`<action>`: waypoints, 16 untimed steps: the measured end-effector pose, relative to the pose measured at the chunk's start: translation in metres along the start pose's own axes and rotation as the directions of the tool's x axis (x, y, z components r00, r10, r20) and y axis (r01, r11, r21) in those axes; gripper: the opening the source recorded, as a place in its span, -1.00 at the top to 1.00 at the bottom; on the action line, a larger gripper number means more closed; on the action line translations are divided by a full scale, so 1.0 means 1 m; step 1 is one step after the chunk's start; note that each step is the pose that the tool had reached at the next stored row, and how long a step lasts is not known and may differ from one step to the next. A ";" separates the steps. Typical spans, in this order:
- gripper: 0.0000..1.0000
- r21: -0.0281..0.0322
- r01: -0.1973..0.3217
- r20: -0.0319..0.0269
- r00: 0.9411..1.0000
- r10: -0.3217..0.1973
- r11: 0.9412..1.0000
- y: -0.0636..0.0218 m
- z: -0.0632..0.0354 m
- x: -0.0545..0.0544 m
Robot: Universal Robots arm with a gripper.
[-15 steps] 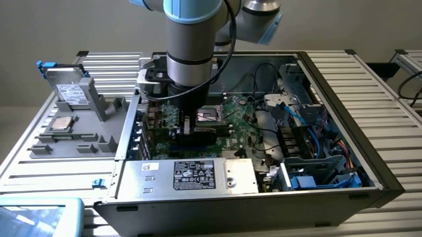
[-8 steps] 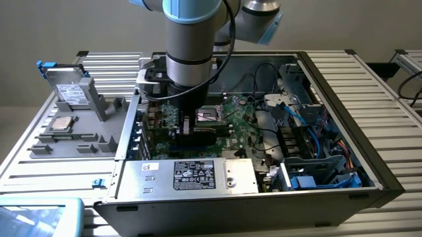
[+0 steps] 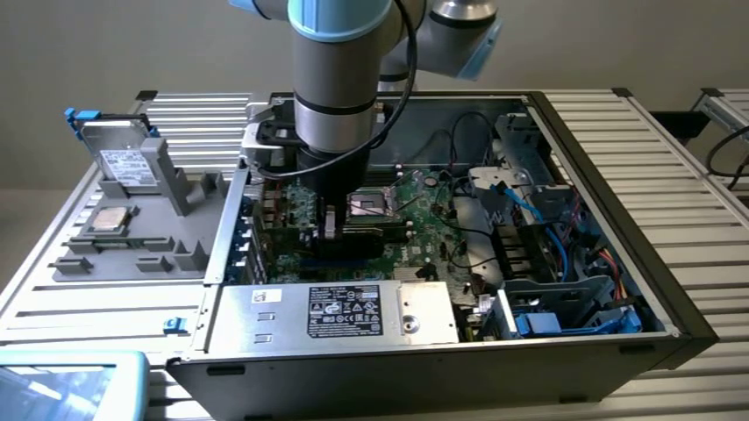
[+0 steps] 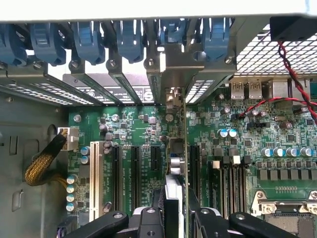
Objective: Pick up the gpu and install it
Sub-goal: 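Insert the gpu into the slot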
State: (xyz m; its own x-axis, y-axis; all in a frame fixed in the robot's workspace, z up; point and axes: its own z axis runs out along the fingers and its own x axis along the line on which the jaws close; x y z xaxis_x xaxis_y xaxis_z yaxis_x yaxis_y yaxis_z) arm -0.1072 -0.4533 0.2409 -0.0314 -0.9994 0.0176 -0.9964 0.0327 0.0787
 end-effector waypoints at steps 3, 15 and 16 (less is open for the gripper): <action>0.43 0.000 0.000 -0.003 1.000 0.000 1.000 0.0000 0.0007 0.000; 0.43 0.000 0.000 -0.004 1.000 0.000 1.000 0.0003 0.0009 0.000; 0.43 0.000 0.000 -0.004 1.000 0.000 1.000 0.0003 0.0009 0.000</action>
State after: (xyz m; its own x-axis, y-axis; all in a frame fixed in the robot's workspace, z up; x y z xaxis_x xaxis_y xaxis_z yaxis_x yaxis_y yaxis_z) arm -0.1076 -0.4534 0.2400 -0.0313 -0.9993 0.0212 -0.9964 0.0329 0.0787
